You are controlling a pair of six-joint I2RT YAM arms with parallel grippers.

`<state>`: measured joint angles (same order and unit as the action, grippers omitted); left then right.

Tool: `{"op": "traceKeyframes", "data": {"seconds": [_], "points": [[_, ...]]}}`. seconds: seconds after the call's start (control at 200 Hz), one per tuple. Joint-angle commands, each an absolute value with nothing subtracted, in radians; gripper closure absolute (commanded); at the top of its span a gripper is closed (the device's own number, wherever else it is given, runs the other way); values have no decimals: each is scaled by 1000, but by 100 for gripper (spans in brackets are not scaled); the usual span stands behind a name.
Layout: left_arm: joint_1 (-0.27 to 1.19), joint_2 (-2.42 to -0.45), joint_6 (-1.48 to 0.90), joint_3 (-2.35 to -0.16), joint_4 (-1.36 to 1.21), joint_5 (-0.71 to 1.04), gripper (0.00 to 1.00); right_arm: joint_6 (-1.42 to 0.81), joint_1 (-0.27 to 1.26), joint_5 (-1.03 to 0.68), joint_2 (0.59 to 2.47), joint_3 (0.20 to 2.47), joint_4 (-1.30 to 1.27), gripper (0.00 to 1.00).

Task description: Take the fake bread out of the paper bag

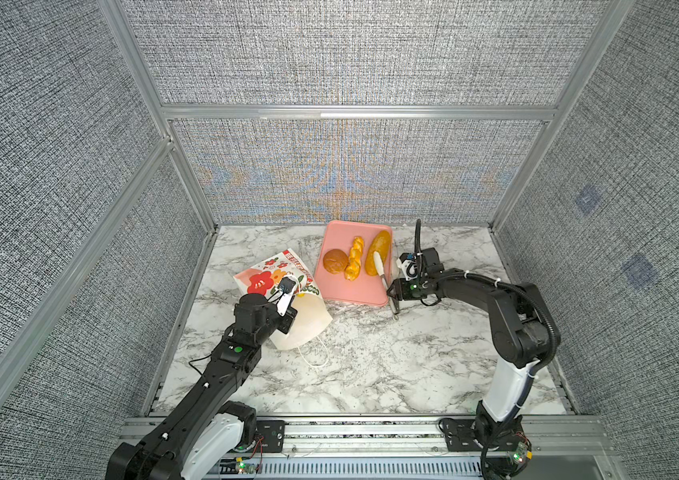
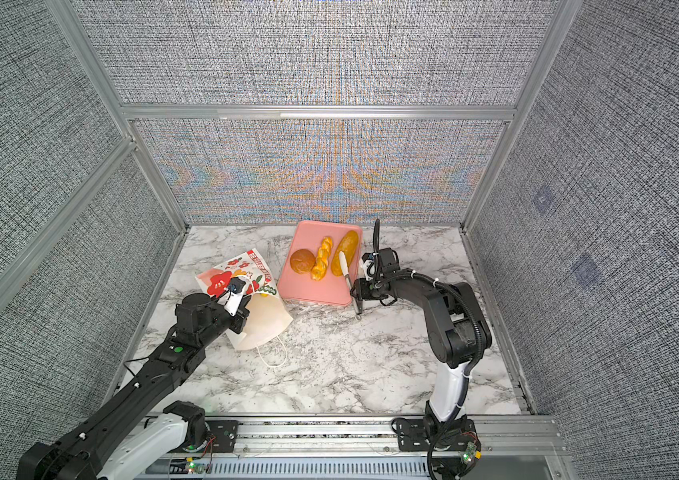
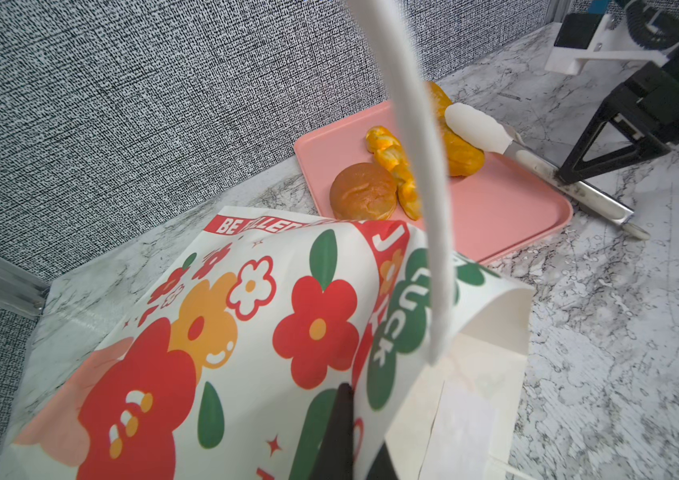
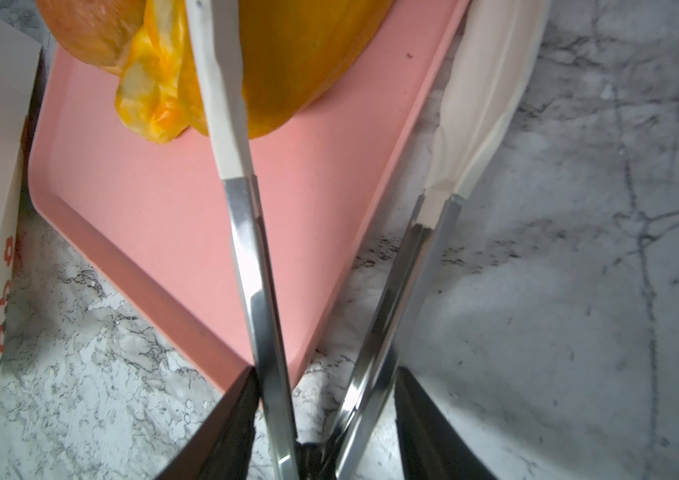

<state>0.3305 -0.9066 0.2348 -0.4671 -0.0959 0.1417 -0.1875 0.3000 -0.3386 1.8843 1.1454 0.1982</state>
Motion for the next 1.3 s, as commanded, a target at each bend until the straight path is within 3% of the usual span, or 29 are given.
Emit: {"op": "traceKeyframes", "data": {"seconds": [0.0,0.65,0.865,1.296], "points": [[331,-905,224,-472,-107,160,100,-207,300,-318,1880,1122,187,46],[335,-904,227,-472,-104,160,100,-466,179,-558,1802,942,-203,55],[336,-905,227,-472,-103,160,100,-462,177,-505,1832,990,-125,64],[336,-911,227,-474,-101,158,100,-436,206,-447,1904,1075,-6,71]]}}
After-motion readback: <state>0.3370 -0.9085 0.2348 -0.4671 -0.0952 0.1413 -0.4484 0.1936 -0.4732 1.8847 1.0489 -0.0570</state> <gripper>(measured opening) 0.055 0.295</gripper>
